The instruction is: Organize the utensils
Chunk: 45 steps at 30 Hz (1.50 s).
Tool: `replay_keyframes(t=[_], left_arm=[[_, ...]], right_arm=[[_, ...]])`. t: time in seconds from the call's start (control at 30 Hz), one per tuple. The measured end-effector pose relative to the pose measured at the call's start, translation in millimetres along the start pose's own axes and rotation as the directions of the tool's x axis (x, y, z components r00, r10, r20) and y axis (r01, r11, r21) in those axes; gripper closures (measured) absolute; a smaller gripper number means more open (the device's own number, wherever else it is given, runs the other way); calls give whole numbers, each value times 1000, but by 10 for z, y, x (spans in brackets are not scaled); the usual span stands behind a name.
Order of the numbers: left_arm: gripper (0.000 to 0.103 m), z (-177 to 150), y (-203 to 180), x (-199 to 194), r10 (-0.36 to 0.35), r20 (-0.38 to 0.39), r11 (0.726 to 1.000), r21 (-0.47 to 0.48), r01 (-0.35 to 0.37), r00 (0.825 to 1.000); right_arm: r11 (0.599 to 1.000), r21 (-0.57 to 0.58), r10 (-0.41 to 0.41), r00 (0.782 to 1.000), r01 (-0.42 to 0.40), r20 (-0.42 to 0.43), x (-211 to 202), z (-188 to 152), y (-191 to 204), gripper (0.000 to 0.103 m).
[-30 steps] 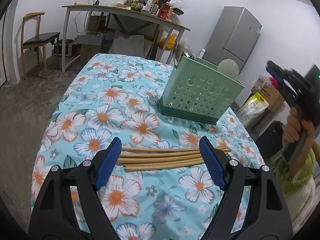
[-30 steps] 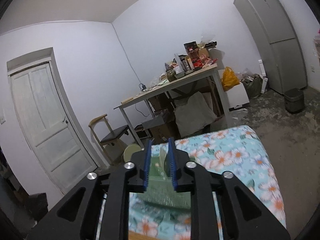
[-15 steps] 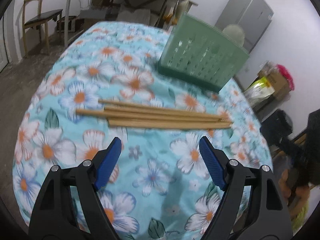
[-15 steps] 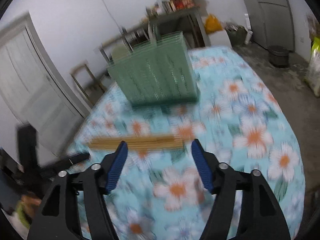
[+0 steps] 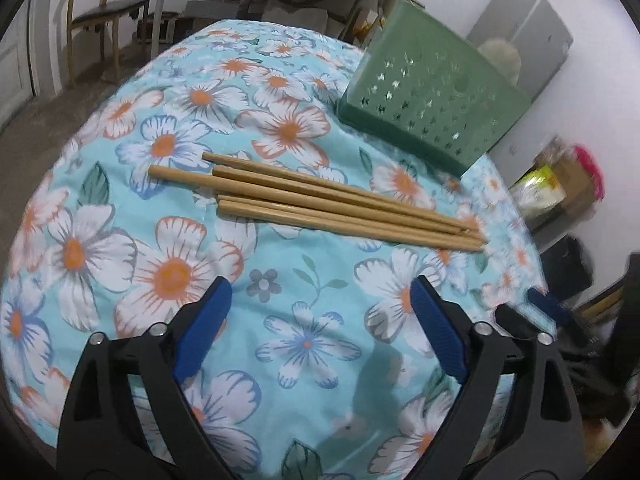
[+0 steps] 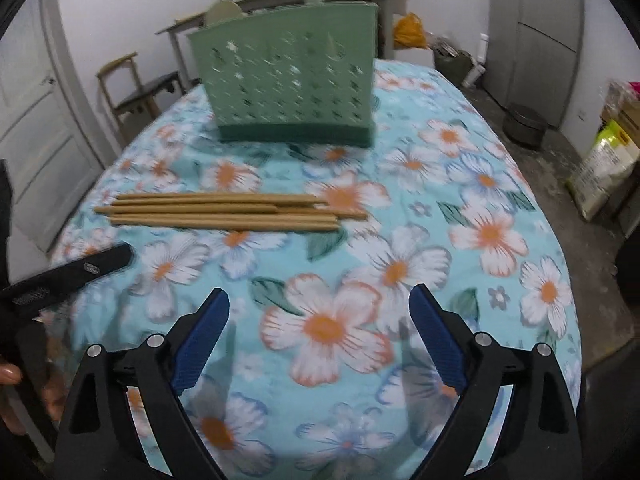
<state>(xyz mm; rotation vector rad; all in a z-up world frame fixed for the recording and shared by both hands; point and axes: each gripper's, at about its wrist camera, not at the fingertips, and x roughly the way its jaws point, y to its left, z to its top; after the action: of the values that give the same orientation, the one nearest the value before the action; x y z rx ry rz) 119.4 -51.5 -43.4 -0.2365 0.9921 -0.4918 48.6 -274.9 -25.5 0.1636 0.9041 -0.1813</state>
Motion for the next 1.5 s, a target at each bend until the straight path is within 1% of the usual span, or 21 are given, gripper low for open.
replay_keyframes(t=[0.03,0.13,0.3,0.5,0.6,0.77,0.9,0.97,1.07,1.13,1.2,1.3,1.33,1.37,1.43,1.47,1.5], left_arm=[[9,6,5,0,-14,-6,1000,-8,14,1000],[8,23,5,0,-28,-18,999,-33,27,999],[8,17,58,-17,-53,-8,996,-77,52,999],[8,41,186,-51,-126,7,977,-170,125,992],[8,45,231,-52,-152,12,971,-185,152,988],[8,20,250,-65,-175,20,971,-163,176,984],[8,40,237,-67,-171,-9,976,-136,168,985],[8,33,241,-84,-176,-10,977,-127,173,984],[8,-2,249,-127,-189,15,974,-121,189,982],[8,-19,227,-152,-188,22,977,-95,189,982],[8,-31,184,-188,-203,38,977,-59,205,978],[9,-21,147,-225,-219,54,974,-41,221,974],[13,-12,139,-231,-226,59,973,-41,229,972],[22,4,135,-233,-238,64,969,-44,241,969],[29,39,146,-211,-262,63,962,-67,266,963],[35,59,161,-190,-279,62,955,-84,283,958],[38,74,176,-167,-295,62,949,-101,300,954]], right_arm=[[1000,7,-7,1000,7,-15,42,-25,-20,11],[999,34,27,997,-25,-69,168,-99,-50,7],[1000,-3,-13,999,13,-48,181,-147,22,6],[1000,4,-6,1000,6,-12,167,-187,16,6],[1000,21,-9,1000,9,2,150,-203,9,6],[999,37,-15,999,14,30,143,-230,-2,6],[999,38,-22,999,21,31,144,-227,1,6],[999,38,-19,999,17,30,145,-228,0,6],[999,40,-15,999,13,28,145,-233,-7,6],[999,43,-17,999,16,30,148,-234,-3,6],[999,48,-17,999,16,35,146,-237,-6,6],[998,57,-17,999,15,40,144,-234,-13,6],[998,58,-16,999,14,41,144,-235,-15,6],[998,58,-16,999,13,44,146,-234,-15,6],[998,60,-15,999,13,46,147,-233,-16,6],[998,63,-15,999,12,49,146,-234,-18,6],[998,66,-14,999,11,52,146,-236,-21,6]])
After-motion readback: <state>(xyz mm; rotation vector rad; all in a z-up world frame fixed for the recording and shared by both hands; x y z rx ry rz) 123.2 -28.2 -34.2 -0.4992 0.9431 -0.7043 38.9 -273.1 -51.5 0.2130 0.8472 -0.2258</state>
